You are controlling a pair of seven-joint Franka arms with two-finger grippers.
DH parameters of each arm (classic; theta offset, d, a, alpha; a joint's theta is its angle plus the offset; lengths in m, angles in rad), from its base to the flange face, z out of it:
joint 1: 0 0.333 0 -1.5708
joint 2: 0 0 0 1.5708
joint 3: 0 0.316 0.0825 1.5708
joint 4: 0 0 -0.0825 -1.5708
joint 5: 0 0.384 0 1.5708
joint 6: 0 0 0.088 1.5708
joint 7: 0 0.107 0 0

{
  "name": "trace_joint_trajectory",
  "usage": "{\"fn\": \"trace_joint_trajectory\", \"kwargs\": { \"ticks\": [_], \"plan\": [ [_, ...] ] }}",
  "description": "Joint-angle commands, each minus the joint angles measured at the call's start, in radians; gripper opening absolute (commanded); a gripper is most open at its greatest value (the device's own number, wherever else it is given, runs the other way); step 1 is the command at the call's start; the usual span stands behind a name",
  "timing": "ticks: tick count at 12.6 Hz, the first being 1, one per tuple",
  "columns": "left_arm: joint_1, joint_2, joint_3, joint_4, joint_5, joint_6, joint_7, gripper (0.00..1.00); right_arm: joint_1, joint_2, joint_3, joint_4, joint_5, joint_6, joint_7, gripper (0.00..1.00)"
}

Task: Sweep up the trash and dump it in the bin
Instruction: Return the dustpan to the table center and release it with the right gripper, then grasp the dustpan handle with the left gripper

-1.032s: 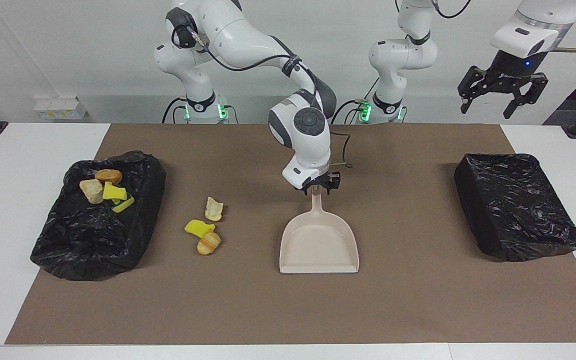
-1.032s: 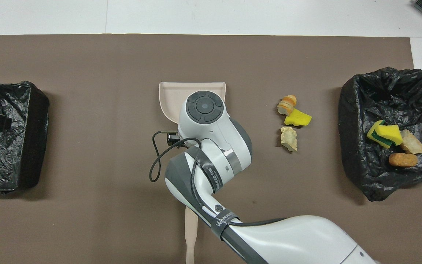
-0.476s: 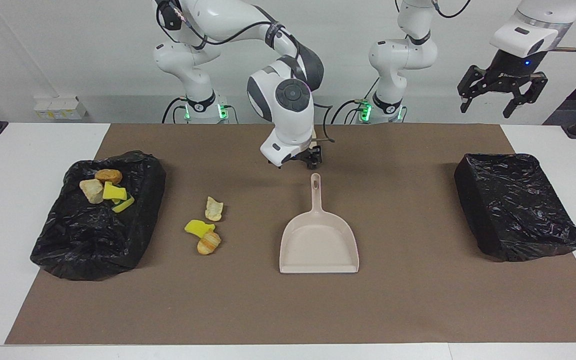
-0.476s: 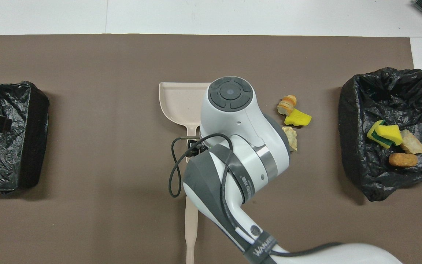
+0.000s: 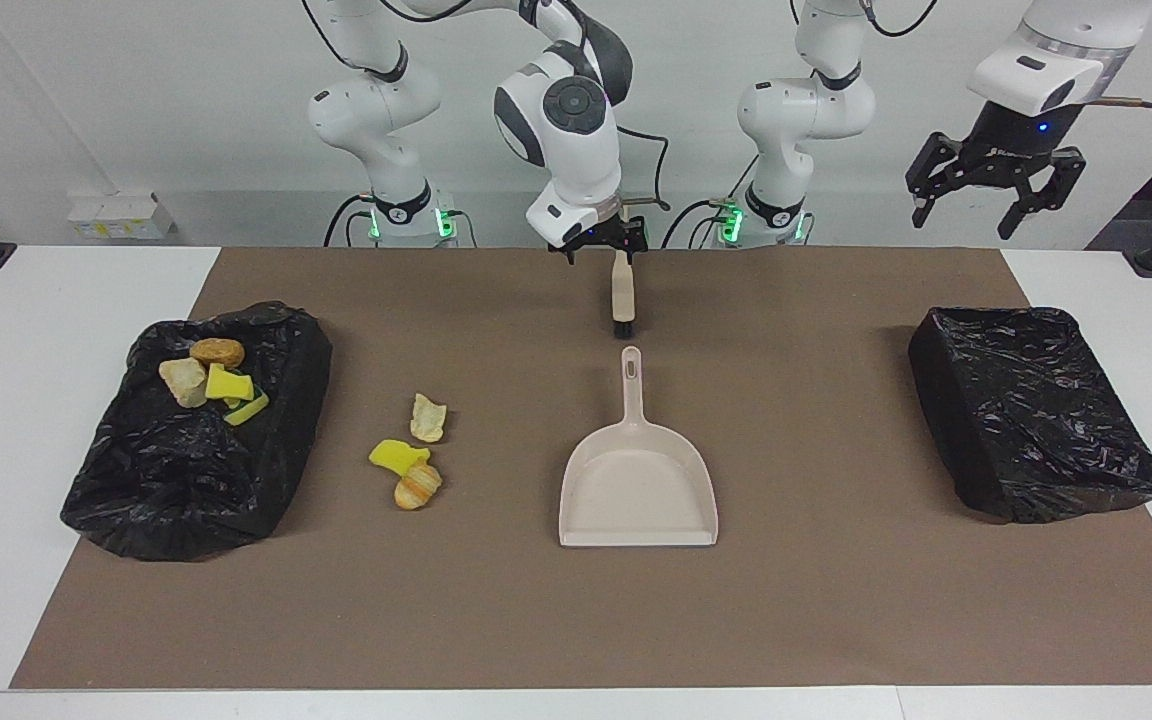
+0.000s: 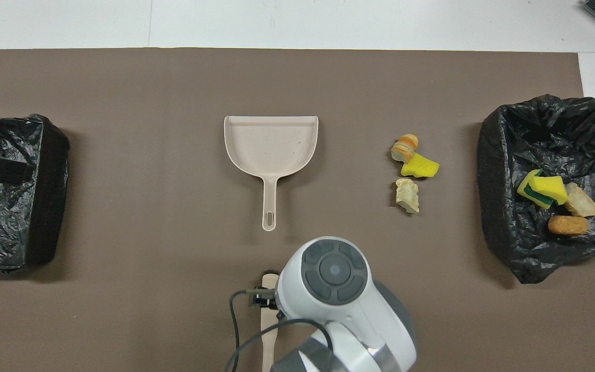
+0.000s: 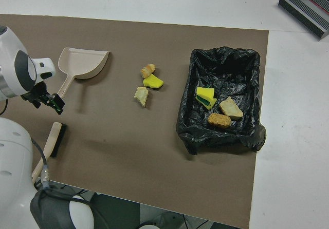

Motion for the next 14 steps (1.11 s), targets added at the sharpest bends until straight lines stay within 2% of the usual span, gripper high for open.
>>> {"fn": "trace_joint_trajectory", "kwargs": {
  "ticks": [1, 5, 7, 9, 11, 12, 14],
  "plan": [
    [-0.081, 0.011, 0.002, -0.076, -0.001, 0.115, -0.029, 1.0, 0.111, -0.066, -0.001, -0.178, 0.051, 0.126, 0.069, 1.0],
    [-0.246, 0.043, 0.002, -0.254, 0.001, 0.317, -0.218, 1.0, 0.242, -0.008, -0.001, -0.264, 0.096, 0.306, 0.157, 1.0],
    [-0.315, 0.051, 0.002, -0.345, 0.001, 0.434, -0.325, 1.0, 0.261, 0.0, -0.001, -0.281, 0.097, 0.313, 0.163, 1.0],
    [-0.382, 0.118, 0.002, -0.357, 0.006, 0.49, -0.399, 1.0, 0.262, 0.0, -0.001, -0.285, 0.097, 0.312, 0.165, 1.0],
    [-0.451, 0.211, 0.002, -0.357, 0.06, 0.581, -0.529, 1.0, 0.262, 0.003, -0.001, -0.281, 0.096, 0.314, 0.171, 1.0],
    [-0.467, 0.242, 0.002, -0.357, 0.071, 0.617, -0.572, 1.0, 0.262, 0.004, -0.001, -0.281, 0.096, 0.316, 0.173, 0.78],
    [-0.496, 0.293, 0.004, -0.357, 0.073, 0.655, -0.582, 1.0, 0.262, 0.009, -0.001, -0.275, 0.097, 0.32, 0.173, 0.23]
  ]
}}
